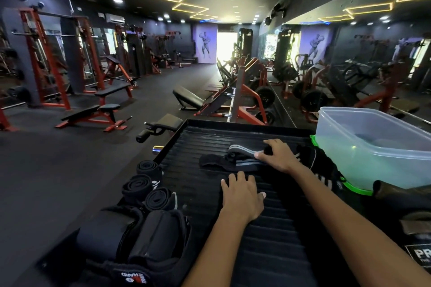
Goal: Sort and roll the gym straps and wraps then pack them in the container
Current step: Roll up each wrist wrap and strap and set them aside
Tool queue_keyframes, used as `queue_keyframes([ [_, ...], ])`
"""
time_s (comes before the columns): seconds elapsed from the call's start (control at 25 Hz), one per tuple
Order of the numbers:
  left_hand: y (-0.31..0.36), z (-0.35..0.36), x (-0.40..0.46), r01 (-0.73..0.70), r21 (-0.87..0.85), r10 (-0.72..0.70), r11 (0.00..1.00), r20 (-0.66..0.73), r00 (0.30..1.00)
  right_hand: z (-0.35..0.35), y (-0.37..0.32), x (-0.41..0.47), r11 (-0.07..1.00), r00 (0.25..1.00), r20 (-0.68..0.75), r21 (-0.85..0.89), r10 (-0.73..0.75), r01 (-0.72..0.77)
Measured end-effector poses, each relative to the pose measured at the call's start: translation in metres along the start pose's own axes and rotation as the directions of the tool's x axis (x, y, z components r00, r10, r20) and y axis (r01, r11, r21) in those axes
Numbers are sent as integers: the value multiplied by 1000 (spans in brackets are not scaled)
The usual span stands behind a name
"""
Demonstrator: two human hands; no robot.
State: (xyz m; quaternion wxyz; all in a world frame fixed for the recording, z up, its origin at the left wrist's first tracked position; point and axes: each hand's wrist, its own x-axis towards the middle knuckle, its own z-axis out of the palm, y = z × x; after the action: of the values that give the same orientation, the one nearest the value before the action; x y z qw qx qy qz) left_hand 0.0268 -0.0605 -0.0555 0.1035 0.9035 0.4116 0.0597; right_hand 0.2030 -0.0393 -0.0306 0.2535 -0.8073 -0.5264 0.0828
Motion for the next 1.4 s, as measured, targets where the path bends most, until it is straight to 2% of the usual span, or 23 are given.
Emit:
queue_keyframes([
  [0.08, 1, 0, 1, -2, -1, 2, 1000, -37, 999, 1, 1, -7, 983, 1000, -17, -182, -11, 8],
  [0.12, 2, 0, 2, -1, -4, 1, 1000, -55, 998, -1, 1, -10, 980, 1000, -28, -201, -8, 2],
  [0.16, 4, 1, 2, 1, -22, -3, 1000, -75, 997, -5, 2, -13, 987, 999, -40, -162, -4, -3],
  [0.24, 6, 1, 3, 13, -117, -28, 993, -126, 992, -12, 5, -20, 999, 997, -77, 35, -8, 10],
  [0.32, 5, -2, 4, 22, -322, -78, 947, -160, 984, -23, 8, -35, 969, 992, -127, 246, 19, 13],
  [0.36, 4, -6, 5, 29, -467, -115, 884, -157, 981, -31, 8, -44, 945, 992, -119, 326, 34, 7],
  [0.44, 4, -13, 5, 72, -740, -189, 669, -76, 979, -45, 11, -61, 902, 1000, -17, 432, 16, -7],
  [0.52, 8, -18, 4, 128, -932, -182, 340, 69, 981, -51, 14, -82, 827, 992, 92, 561, -82, 16],
  [0.6, 12, -21, 2, 167, -986, -80, 8, 166, 983, -46, 20, -101, 707, 986, 70, 705, -151, 59],
  [0.64, 13, -21, 1, 159, -983, -46, -92, 164, 985, -42, 27, -108, 641, 989, 33, 764, -146, 70],
  [0.72, 12, -23, 1, 110, -976, -31, -187, 117, 993, -38, 36, -115, 543, 993, 0, 837, -115, 63],
  [0.76, 13, -24, 0, 82, -976, -39, -203, 92, 995, -38, 37, -117, 534, 995, 4, 844, -102, 52],
  [0.84, 15, -26, -4, 25, -985, -59, -173, 36, 998, -38, 39, -117, 614, 994, 0, 786, -109, 67],
  [0.96, 16, -28, -5, -75, -985, -99, -153, -60, 993, -43, 41, -116, 864, 986, 25, 485, -165, 132],
  [1.04, 17, -31, -4, -135, -971, -127, -198, -111, 986, -44, 44, -115, 957, 982, 34, 235, -183, 171],
  [1.12, 19, -33, -3, -196, -955, -143, -224, -167, 976, -38, 44, -115, 971, 966, -104, -9, -237, 237],
  [1.2, 21, -34, -4, -237, -943, -115, -231, -216, 970, -30, 38, -116, 964, 950, -232, -212, -208, 159],
  [1.24, 22, -36, -6, -258, -939, -83, -226, -246, 966, -26, 33, -116, 966, 953, -262, -244, -151, 86],
  [1.28, 21, -35, -5, -284, -941, -44, -185, -281, 959, -20, 32, -113, 978, 956, -275, -205, -101, 44],
  [1.32, 20, -35, -6, -313, -944, 16, -103, -316, 949, -16, 33, -109, 996, 955, -290, -83, -65, 43],
  [1.4, 16, -30, -7, -371, -907, 174, 200, -340, 924, -13, 36, -102, 959, 971, -237, 275, 3, 64],
])
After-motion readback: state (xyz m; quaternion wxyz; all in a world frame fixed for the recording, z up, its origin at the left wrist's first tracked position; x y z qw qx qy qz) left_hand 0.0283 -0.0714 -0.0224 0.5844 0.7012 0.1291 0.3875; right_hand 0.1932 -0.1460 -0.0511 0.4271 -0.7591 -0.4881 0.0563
